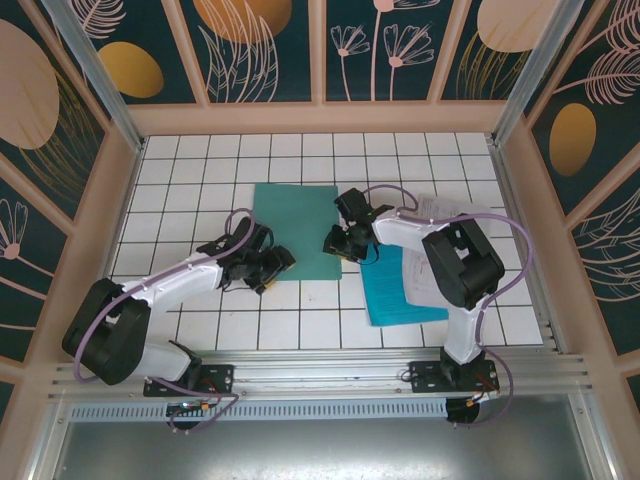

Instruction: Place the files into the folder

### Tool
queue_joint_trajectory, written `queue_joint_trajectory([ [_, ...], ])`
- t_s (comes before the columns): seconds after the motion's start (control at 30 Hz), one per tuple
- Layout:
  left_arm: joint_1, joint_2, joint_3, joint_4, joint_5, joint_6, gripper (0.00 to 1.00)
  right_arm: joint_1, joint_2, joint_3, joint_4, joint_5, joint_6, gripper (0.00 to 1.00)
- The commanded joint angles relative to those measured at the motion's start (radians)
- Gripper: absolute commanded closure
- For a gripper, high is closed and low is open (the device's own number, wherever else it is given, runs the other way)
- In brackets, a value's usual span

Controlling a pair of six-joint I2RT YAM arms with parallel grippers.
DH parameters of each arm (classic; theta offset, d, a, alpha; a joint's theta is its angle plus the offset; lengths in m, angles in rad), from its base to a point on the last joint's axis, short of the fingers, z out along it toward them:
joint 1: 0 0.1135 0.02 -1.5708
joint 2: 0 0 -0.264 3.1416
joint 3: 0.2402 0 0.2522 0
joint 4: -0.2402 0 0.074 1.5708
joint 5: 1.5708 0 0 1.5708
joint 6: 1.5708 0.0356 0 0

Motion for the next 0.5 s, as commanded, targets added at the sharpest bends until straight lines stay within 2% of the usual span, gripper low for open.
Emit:
queue_joint_trajectory([
  [0.0,-0.005,-0.007,-0.03,0.054,0.021,-0.069,0.29,-0.006,0.019,-0.031,-0.012,-0.005,-0.01,0.62],
  [0.2,-0.005,-0.036,-0.113,0.177,0.01,-0.196,0.26,-0.013,0.036,-0.066,-0.012,-0.014,0.011,0.62],
  [0.33,-0.006,-0.077,-0.17,0.294,-0.045,-0.278,0.28,-0.015,0.037,-0.078,-0.013,-0.023,0.012,0.61],
  [0.47,-0.007,-0.062,-0.21,0.412,-0.038,-0.325,0.31,-0.017,0.042,-0.073,-0.016,-0.028,0.009,0.61],
])
